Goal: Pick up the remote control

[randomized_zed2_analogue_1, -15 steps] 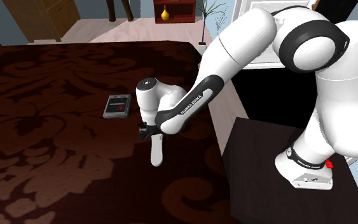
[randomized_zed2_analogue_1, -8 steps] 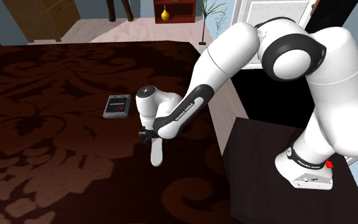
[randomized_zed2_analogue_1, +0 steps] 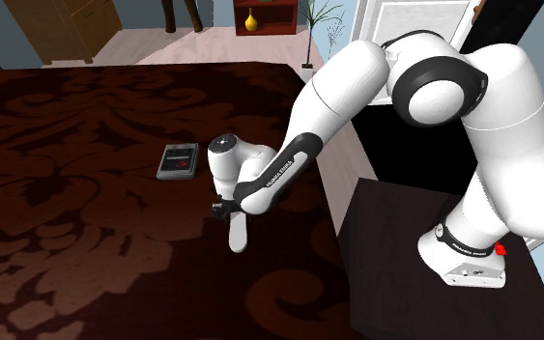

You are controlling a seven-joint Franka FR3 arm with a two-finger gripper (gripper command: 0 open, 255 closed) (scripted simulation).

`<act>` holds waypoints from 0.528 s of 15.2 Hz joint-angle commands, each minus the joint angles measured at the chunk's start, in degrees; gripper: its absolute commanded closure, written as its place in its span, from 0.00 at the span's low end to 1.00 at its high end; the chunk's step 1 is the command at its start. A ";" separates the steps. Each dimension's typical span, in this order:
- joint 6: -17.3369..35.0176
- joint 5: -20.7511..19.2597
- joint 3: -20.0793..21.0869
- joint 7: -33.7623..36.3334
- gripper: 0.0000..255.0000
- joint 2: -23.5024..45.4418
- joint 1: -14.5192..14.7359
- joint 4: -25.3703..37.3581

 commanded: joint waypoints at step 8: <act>-1.40 0.24 0.26 -0.18 1.00 -1.78 -0.15 -0.46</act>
